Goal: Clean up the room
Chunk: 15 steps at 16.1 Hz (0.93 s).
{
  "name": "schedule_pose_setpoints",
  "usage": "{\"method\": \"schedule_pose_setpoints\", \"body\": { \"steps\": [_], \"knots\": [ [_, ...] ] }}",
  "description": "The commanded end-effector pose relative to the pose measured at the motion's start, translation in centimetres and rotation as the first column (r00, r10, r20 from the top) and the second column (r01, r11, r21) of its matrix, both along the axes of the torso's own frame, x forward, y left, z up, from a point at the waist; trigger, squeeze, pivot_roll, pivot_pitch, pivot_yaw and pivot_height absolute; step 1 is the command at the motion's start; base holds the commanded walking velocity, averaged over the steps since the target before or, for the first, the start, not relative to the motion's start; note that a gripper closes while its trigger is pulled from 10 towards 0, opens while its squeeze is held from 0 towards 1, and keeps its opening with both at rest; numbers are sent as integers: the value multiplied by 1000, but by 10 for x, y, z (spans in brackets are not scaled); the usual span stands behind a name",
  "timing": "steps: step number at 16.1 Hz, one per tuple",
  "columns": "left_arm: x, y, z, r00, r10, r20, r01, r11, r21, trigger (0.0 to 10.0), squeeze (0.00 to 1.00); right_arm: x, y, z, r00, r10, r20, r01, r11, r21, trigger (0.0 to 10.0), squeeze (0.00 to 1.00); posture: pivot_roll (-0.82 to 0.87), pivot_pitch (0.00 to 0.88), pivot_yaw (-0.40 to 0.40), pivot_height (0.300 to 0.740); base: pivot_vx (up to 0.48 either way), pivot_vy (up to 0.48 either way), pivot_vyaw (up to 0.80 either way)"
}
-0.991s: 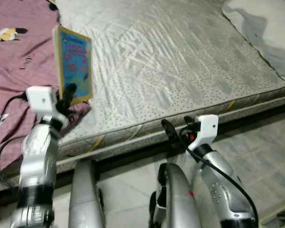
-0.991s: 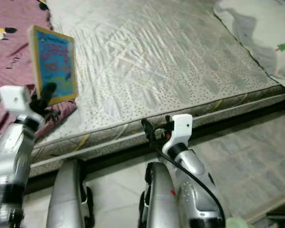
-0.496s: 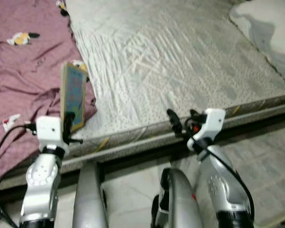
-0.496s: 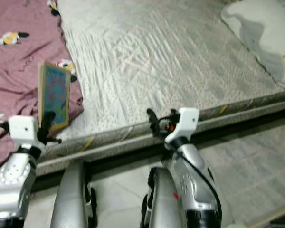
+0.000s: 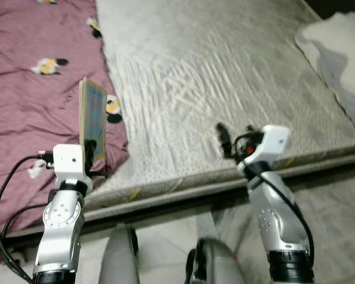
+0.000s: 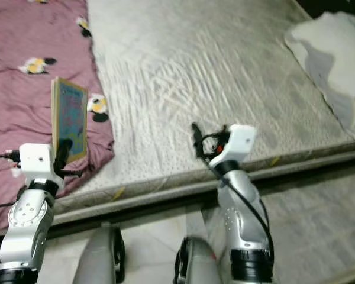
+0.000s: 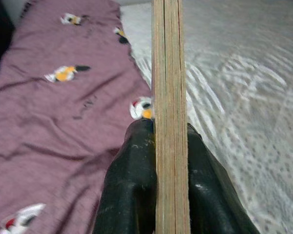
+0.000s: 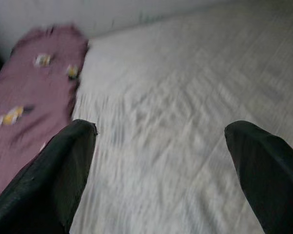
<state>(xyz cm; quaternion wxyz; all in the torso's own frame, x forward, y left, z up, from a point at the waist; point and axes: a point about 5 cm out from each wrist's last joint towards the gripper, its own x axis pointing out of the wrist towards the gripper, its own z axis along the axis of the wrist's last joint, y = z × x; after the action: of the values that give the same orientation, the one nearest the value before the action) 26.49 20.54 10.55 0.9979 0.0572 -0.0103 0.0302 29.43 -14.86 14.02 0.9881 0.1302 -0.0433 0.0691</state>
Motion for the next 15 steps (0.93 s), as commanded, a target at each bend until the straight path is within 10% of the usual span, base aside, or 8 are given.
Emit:
{"method": "schedule_pose_setpoints", "body": {
  "steps": [1, 10, 15],
  "knots": [
    [1, 1, 3, 1000, 17, 23, -18, 1000, 7, 10000, 0, 1, -8, -1, 998, -56, 7, 56, 998, -2, 10000, 0, 25, 115, -26, 740, 0, 0, 0],
    [-6, 0, -14, 999, 22, -29, -22, 1000, 10, 10000, 0, -1, -13, -1, 987, -144, 74, 147, 989, -34, 10000, 0, 19, 56, 14, 740, 0, 0, 0],
    [-5, -13, -11, 999, -44, -15, 45, 999, 26, 10000, 0, -22, 5, -22, 999, -7, 33, 15, 973, -231, 10000, 0, 22, 78, -16, 740, 0, 0, 0]
  ]
}}
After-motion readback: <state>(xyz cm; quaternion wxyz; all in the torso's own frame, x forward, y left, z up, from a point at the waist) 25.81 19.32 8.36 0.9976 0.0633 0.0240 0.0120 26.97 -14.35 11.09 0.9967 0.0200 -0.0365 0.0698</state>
